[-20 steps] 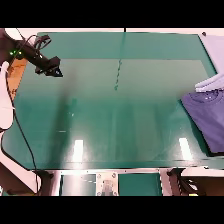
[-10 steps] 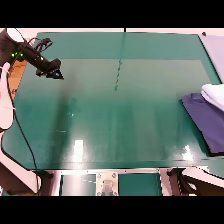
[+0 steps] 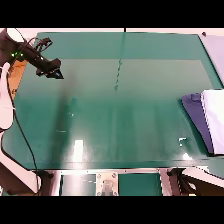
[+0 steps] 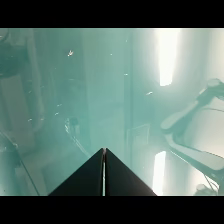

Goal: Fold the shirts.

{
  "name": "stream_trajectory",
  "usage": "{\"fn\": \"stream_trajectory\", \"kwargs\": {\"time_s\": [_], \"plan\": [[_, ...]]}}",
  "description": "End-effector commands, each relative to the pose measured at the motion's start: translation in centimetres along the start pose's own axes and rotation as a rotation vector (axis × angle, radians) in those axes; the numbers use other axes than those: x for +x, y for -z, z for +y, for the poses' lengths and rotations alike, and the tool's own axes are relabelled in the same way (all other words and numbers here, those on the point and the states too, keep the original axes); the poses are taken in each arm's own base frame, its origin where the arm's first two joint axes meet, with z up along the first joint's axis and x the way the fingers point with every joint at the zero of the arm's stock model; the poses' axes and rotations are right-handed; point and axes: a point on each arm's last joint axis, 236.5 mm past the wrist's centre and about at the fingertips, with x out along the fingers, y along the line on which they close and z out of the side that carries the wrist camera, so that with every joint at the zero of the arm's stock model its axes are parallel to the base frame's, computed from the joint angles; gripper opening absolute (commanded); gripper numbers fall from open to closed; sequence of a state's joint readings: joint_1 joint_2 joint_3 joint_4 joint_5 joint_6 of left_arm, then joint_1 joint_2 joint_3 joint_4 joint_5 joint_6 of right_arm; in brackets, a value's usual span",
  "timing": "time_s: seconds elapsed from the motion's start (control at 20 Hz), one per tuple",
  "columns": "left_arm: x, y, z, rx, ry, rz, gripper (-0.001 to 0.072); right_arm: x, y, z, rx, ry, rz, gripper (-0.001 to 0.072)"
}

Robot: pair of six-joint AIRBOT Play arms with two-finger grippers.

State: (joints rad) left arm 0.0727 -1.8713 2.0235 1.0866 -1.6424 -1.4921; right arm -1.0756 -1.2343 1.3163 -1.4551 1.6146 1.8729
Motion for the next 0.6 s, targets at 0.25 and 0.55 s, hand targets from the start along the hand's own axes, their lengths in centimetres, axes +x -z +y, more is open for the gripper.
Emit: {"fn": "stream_trajectory", "kwargs": {"time_s": [0.25,0.55], "plan": [[-5.7,1.1,-5.1,0.105,-0.01,-0.103,0.0026,-8.7,7.2,23.1,-0.523,-0.596,-0.101,0.0014],[-2.2,8.7,-9.5,0.198,-0.062,-0.027,0.0026,1.4,22.6,21.6,-1.034,-0.386,-0.022,0.0013]]}}
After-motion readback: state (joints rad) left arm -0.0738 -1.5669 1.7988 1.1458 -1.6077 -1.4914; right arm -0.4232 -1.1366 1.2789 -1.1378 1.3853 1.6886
